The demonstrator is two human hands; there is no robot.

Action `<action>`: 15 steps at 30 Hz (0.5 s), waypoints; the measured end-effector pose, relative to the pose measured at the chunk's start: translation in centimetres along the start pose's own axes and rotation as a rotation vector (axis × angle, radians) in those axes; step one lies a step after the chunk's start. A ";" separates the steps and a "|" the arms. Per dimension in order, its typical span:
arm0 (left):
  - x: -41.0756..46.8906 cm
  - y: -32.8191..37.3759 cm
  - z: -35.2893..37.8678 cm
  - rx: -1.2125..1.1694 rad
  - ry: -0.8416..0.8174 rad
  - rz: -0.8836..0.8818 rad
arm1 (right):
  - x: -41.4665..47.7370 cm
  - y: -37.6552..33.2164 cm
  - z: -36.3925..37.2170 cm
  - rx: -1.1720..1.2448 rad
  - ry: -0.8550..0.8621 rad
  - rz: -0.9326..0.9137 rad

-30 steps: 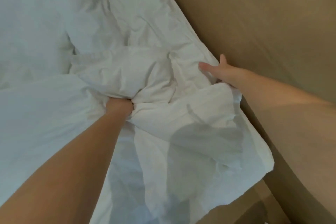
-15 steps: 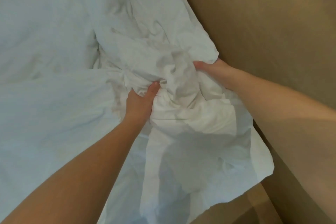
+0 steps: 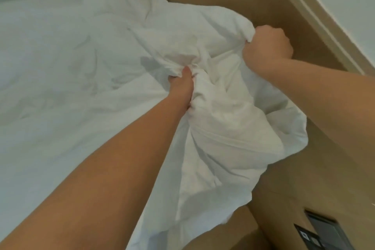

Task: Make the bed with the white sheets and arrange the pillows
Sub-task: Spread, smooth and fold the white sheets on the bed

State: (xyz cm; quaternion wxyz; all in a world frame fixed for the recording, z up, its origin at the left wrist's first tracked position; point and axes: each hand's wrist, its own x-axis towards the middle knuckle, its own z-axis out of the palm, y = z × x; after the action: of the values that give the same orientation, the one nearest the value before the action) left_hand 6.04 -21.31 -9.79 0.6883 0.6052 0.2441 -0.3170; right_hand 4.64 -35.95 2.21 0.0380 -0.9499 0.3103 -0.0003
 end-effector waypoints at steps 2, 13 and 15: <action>-0.6 -0.6 1.4 0.031 -0.051 -0.055 | -0.8 0.7 -0.2 -0.007 -0.019 -0.031; 1.1 -5.7 1.0 0.250 -0.157 -0.259 | -5.6 5.0 6.2 -0.002 -0.419 -0.150; 0.3 -5.4 1.8 -0.042 -0.375 -0.244 | -7.3 6.0 6.7 0.071 -0.444 -0.232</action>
State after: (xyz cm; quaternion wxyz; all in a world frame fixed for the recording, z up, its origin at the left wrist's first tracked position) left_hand 2.20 -23.49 -13.46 0.6905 0.4871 0.1898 -0.4999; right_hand -4.63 -36.00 -4.71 0.1382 -0.9539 0.1832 0.1933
